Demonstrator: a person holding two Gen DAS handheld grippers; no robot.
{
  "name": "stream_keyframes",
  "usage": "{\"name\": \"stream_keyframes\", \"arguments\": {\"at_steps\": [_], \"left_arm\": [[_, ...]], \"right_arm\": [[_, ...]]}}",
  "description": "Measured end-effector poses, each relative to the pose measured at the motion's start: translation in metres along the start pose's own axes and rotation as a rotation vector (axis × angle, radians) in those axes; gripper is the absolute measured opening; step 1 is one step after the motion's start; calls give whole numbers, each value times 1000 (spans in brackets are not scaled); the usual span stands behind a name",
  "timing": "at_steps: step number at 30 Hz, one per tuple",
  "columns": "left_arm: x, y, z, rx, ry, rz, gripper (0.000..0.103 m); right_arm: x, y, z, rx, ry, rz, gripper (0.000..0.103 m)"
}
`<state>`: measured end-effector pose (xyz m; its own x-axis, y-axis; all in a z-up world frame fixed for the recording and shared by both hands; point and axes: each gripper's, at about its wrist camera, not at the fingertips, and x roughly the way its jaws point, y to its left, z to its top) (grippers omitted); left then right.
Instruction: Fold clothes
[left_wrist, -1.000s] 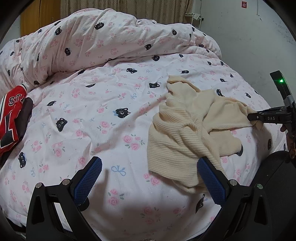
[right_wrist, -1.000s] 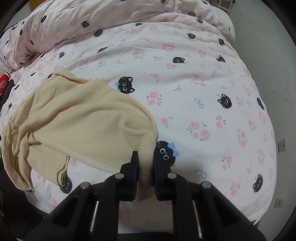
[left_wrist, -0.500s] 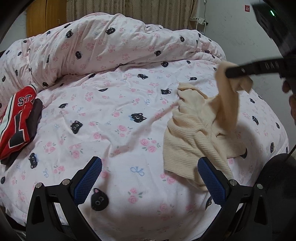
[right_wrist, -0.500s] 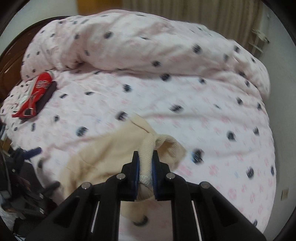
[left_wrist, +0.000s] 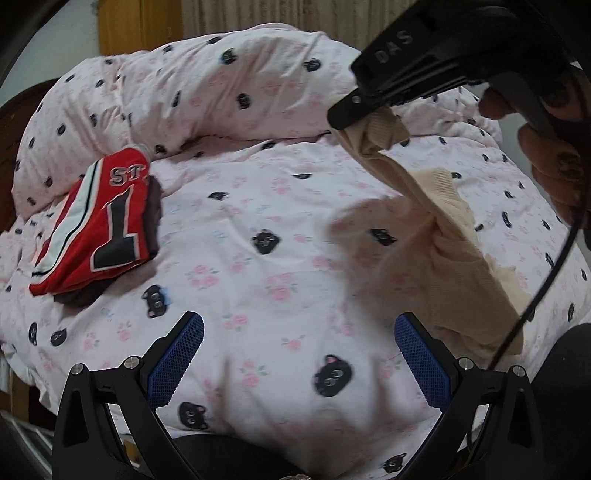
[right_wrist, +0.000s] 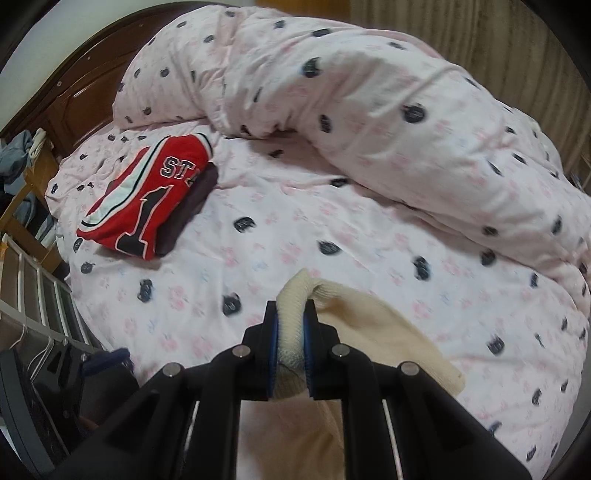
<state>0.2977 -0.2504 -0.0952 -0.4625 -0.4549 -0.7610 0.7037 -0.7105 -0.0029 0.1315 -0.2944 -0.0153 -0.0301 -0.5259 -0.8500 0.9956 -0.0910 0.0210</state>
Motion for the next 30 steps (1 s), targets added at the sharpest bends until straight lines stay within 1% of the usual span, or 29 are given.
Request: {"name": "stream_keyframes", "arguments": {"at_steps": [7,10,14,18,20,21,22,23,24,25,26,27,30], "left_arm": [[-2,39,-2,-112,2,9,102],[0,53,-4,-151,14,25,102],[3,72,-7,-208,35,48,102],[5,89,-10,-274,48,41,102],[5,95,-11,-295,47,40,102],[5,96,-11,-302,46,40,102],[5,96,-10,-302,43,41,102],[5,96,-10,-298,42,43,102],[5,94,-9,-292,41,45,102],[5,92,-9,-282,40,47,102],[6,90,-8,-273,39,50,102],[7,89,-7,-266,39,52,102],[8,83,-5,-247,37,52,102]], "right_arm": [[40,47,58,-42,14,38,12],[57,68,83,-58,15,40,12],[86,92,110,-66,34,68,12],[123,108,120,-72,79,66,13],[142,112,118,-76,102,51,13],[151,112,115,-75,114,41,17],[159,111,112,-73,124,32,17],[163,109,110,-66,130,35,20],[167,107,107,-59,135,38,31],[167,103,105,-54,130,42,38],[167,99,103,-49,125,45,50],[167,95,101,-45,119,48,55],[154,84,100,-44,92,60,55]]}}
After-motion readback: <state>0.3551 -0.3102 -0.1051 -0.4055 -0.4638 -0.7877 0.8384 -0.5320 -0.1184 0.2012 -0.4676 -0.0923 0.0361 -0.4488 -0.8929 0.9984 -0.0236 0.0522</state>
